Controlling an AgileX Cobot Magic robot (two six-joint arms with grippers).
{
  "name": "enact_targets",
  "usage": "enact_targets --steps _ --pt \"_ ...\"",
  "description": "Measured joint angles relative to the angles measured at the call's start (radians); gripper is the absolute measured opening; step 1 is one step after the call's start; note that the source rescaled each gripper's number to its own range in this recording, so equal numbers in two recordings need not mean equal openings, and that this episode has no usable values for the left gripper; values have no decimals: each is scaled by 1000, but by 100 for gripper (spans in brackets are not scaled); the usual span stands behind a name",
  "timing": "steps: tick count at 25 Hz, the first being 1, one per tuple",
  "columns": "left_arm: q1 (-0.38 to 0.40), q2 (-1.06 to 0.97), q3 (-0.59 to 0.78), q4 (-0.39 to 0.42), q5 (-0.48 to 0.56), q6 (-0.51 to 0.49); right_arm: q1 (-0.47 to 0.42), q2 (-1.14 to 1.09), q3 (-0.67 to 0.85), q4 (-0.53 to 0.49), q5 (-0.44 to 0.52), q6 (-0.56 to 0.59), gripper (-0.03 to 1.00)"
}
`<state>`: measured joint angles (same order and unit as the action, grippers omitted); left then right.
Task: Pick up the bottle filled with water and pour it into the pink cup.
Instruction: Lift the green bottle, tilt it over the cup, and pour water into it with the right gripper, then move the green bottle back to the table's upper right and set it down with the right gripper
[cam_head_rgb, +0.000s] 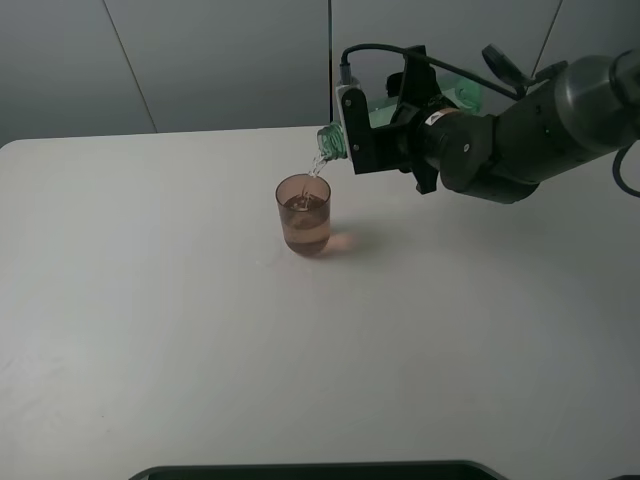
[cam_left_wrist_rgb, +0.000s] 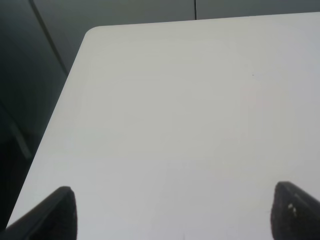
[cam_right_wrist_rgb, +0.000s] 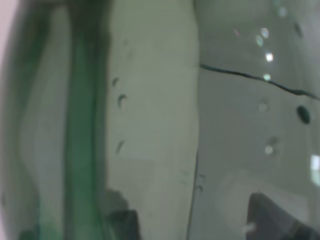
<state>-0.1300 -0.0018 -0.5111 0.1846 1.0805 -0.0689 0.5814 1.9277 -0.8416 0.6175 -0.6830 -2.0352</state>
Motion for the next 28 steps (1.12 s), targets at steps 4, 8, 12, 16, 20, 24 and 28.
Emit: enact_targets --steps 4,8,12,16,20,24,28 --pt "0 0 0 0 0 0 0 0 0 0 -1 0 0" --pt "0 0 0 0 0 0 0 0 0 0 -8 31 0" --pt "0 0 0 0 0 0 0 0 0 0 -8 134 0" --pt "0 0 0 0 0 0 0 0 0 0 -8 293 0" --pt "0 0 0 0 0 0 0 -6 0 -1 -17 490 0" --pt "0 0 0 0 0 0 0 -53 0 0 -22 743 0" --pt "0 0 0 0 0 0 -11 -99 0 -4 -29 1103 0"
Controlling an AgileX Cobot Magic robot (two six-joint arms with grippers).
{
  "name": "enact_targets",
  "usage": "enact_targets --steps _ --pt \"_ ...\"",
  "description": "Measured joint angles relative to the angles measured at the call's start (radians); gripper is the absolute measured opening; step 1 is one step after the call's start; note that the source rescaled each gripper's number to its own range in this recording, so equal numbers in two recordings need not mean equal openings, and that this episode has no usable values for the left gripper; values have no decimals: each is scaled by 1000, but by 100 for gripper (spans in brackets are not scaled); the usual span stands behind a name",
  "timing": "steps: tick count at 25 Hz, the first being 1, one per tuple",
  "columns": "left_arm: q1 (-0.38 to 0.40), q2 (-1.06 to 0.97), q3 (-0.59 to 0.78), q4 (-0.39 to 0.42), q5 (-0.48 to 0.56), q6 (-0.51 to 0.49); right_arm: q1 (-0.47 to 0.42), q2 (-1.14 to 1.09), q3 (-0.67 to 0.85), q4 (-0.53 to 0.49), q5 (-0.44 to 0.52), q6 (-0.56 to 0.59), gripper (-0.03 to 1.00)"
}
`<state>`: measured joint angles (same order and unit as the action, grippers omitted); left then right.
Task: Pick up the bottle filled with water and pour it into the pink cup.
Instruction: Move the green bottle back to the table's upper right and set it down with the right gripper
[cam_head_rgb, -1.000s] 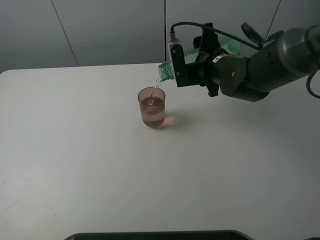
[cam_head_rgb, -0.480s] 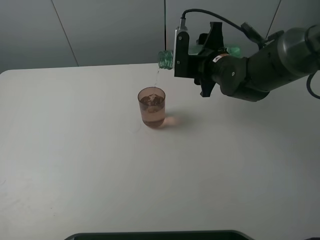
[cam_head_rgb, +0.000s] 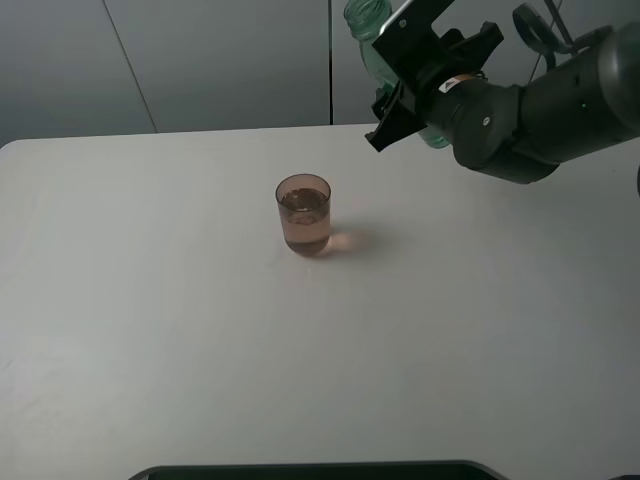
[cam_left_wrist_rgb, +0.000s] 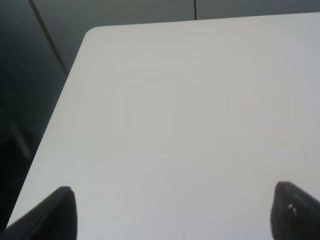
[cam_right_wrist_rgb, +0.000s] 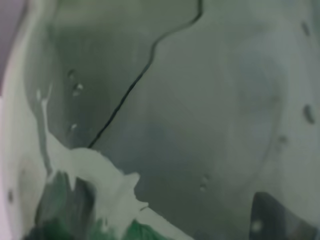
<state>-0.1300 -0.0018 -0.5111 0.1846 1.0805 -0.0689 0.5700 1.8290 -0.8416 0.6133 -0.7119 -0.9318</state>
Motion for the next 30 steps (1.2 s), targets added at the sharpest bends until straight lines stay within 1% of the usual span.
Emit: enact_targets --steps 4,6,8,10,12,16,19,21,24,30 --pt "0 0 0 0 0 0 -54 -18 12 -61 -12 387 0" --pt "0 0 0 0 0 0 -84 -17 39 -103 -23 539 0" --pt "0 0 0 0 0 0 -113 -17 77 -153 -47 673 0" --pt "0 0 0 0 0 0 -151 -17 109 -198 -85 754 0" --pt "0 0 0 0 0 0 -189 -13 130 -242 -130 794 0" --pt "0 0 0 0 0 0 -251 36 130 -319 -208 811 0" --pt "0 0 0 0 0 0 -280 98 119 -341 -261 815 0" --pt "0 0 0 0 0 0 -302 136 95 -343 -269 818 0" --pt "0 0 0 0 0 0 -325 190 41 -364 -264 819 0" --pt "0 0 0 0 0 0 -363 271 -114 -378 -118 819 0"
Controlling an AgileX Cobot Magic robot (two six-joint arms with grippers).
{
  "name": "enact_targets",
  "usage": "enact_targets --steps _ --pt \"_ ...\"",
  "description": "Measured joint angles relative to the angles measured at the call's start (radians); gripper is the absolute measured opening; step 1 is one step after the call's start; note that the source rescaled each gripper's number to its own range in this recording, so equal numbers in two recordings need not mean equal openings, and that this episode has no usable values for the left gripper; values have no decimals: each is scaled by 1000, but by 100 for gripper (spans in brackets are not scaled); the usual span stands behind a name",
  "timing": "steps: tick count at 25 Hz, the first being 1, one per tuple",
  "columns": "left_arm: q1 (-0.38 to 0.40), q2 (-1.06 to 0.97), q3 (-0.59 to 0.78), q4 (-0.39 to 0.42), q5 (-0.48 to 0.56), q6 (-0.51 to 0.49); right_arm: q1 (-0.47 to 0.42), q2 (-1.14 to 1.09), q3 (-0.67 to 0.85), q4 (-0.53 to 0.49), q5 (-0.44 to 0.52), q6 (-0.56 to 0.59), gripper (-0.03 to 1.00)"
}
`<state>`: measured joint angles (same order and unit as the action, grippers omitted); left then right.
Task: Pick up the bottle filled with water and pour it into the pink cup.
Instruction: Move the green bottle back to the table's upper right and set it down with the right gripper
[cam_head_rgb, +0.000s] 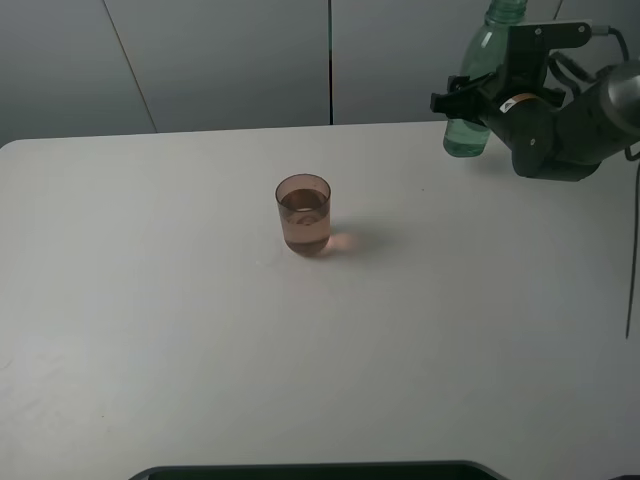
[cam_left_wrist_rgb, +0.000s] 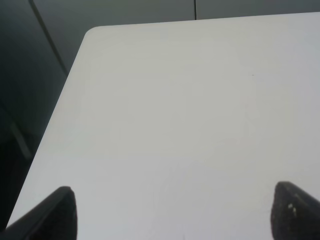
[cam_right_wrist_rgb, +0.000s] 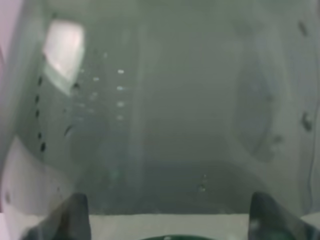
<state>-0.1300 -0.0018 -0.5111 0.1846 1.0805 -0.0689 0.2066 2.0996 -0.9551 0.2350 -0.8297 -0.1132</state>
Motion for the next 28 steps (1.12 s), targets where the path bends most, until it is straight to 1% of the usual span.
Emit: enact_targets --steps 4,10,18,19,20,21,22,23,24,28 --pt "0 0 0 0 0 0 -27 38 -61 0 58 0 0" --pt "0 0 0 0 0 0 -38 88 -78 12 84 0 0" --pt "0 0 0 0 0 0 -38 97 -84 12 79 -2 0" --pt "0 0 0 0 0 0 -38 97 -84 14 77 -2 9" --pt "0 0 0 0 0 0 -38 97 -84 14 69 -2 50" --pt "0 0 0 0 0 0 -38 97 -87 14 65 -2 76" --pt "0 0 0 0 0 0 -38 97 -87 14 60 -2 90" --pt "0 0 0 0 0 0 -38 97 -87 14 60 -2 96" --pt "0 0 0 0 0 0 -38 97 -87 14 65 -4 98" --pt "0 0 0 0 0 0 -38 82 -87 14 89 -4 99"
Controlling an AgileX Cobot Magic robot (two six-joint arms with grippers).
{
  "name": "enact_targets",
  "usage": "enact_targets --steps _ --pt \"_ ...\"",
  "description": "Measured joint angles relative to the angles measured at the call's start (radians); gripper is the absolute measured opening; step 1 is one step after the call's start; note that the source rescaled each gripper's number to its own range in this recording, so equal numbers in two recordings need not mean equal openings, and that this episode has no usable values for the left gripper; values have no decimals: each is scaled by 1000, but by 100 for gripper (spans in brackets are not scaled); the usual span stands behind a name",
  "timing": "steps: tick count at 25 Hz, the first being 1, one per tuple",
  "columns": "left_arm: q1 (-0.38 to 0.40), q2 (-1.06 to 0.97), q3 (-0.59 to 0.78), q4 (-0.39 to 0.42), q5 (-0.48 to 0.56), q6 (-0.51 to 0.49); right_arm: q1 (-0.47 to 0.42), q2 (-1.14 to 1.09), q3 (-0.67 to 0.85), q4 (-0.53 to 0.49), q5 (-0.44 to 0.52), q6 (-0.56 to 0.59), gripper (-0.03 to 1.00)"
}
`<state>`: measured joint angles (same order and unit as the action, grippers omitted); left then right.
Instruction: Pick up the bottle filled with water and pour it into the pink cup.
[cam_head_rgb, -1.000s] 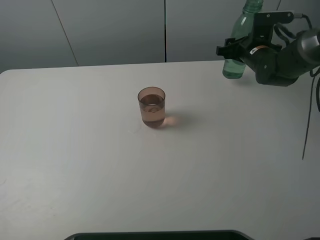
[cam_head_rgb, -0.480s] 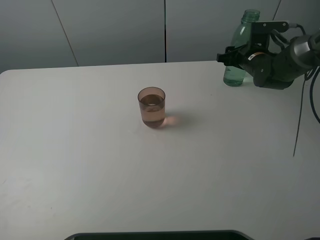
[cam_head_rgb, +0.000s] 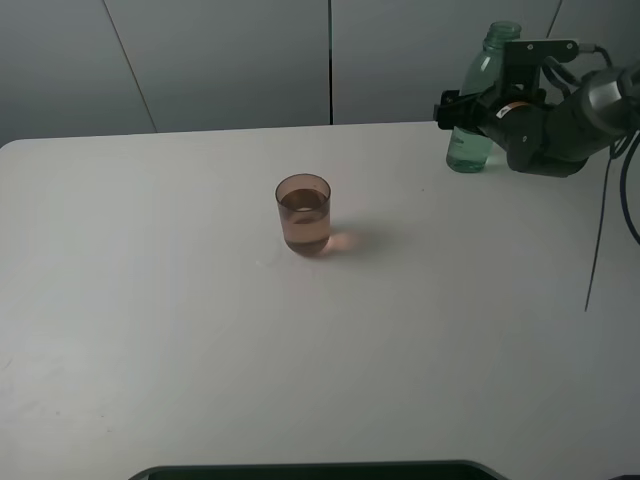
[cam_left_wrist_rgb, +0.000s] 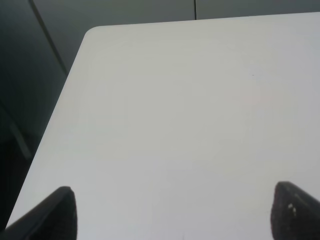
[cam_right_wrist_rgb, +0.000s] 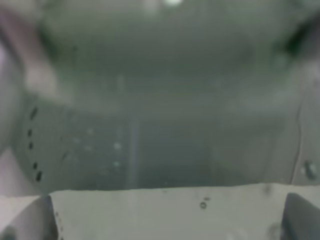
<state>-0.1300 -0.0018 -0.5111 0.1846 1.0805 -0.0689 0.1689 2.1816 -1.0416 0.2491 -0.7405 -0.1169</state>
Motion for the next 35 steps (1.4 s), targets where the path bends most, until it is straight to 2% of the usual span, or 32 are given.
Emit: enact_targets --steps 7,10,12,13,14,16,19,21,23,25,27,29,35 --pt "0 0 0 0 0 -2 0 -182 0 3 72 -65 100" --pt "0 0 0 0 0 -2 0 -292 0 3 134 -81 100" --pt "0 0 0 0 0 -2 -2 -363 -14 3 212 -87 100" --pt "0 0 0 0 0 -2 -8 -400 -31 3 273 -89 100" --pt "0 0 0 0 0 -2 -16 -434 -58 3 377 -89 100" --pt "0 0 0 0 0 -2 -36 -494 -126 5 653 -72 100" --pt "0 0 0 0 0 -2 -46 -582 -230 5 1159 -41 100" --pt "0 0 0 0 0 -2 -46 -646 -260 5 1402 -31 100" --pt "0 0 0 0 0 -2 -46 -705 -266 -15 1586 -3 100" --pt "0 0 0 0 0 -2 -46 -767 -268 -81 1750 51 100" --pt "0 0 0 0 0 -2 -46 -822 -268 -155 1872 96 100" --pt "0 0 0 0 0 -2 -46 -882 -252 -214 1935 117 100" --pt "0 0 0 0 0 -2 -48 -1089 -122 -241 1953 140 100"
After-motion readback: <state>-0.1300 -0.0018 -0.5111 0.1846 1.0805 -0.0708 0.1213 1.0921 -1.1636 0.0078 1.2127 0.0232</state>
